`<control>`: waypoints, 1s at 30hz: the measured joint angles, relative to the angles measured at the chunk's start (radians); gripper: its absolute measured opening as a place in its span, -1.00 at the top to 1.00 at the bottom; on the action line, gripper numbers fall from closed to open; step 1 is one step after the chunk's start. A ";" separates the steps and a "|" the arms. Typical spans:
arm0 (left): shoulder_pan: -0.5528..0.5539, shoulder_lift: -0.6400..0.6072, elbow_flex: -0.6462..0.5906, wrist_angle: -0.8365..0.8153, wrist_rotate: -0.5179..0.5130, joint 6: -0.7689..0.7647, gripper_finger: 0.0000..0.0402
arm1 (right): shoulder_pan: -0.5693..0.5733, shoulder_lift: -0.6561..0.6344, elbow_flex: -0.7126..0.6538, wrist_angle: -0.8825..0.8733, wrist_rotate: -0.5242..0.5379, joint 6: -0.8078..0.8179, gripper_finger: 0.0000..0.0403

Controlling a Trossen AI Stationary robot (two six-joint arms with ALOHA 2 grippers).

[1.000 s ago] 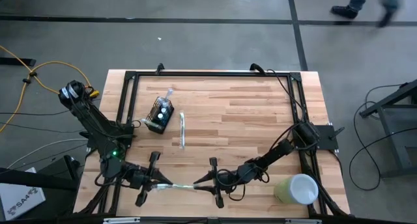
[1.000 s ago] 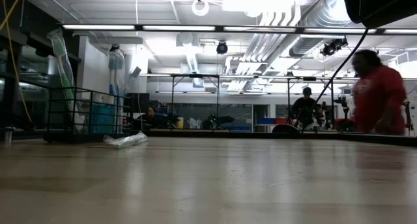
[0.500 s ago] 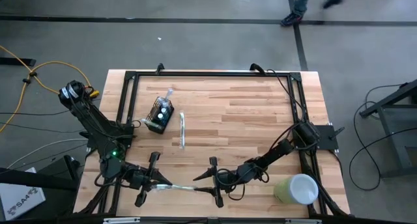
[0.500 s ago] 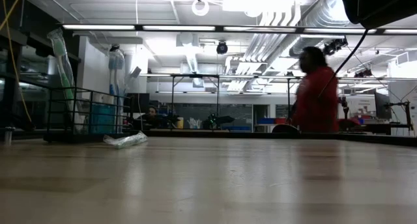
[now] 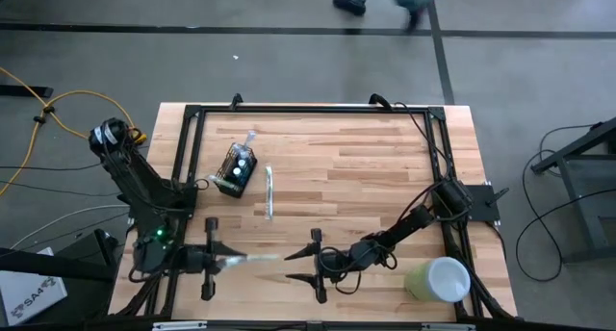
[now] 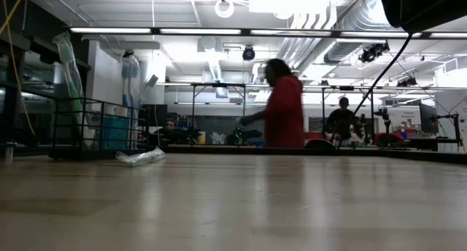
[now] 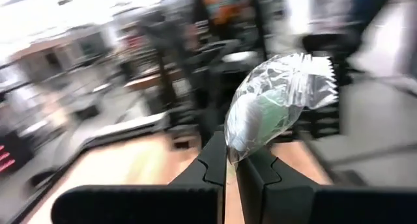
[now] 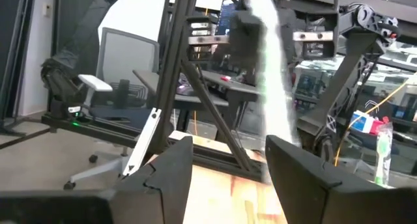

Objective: Pick & Place toothbrushing station
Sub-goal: Put the bottom green toothbrush into the black wire organizer

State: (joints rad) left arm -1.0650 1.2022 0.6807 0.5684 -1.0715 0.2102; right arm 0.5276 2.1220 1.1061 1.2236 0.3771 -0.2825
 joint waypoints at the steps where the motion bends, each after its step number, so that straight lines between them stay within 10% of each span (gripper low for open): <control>1: -0.011 -0.001 0.000 -0.001 -0.069 -0.014 0.97 | 0.000 0.000 0.000 0.002 0.000 0.000 0.08; 11: -0.096 -0.035 0.000 0.045 -0.492 -0.047 0.97 | 0.002 0.000 0.000 0.013 -0.001 -0.002 0.10; 30: -0.002 -0.297 0.000 0.203 -0.502 0.262 0.98 | -0.004 0.000 0.000 0.013 -0.001 -0.002 0.11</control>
State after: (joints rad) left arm -1.0668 0.9048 0.6807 0.7718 -1.5732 0.4718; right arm 0.5236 2.1220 1.1061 1.2369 0.3759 -0.2848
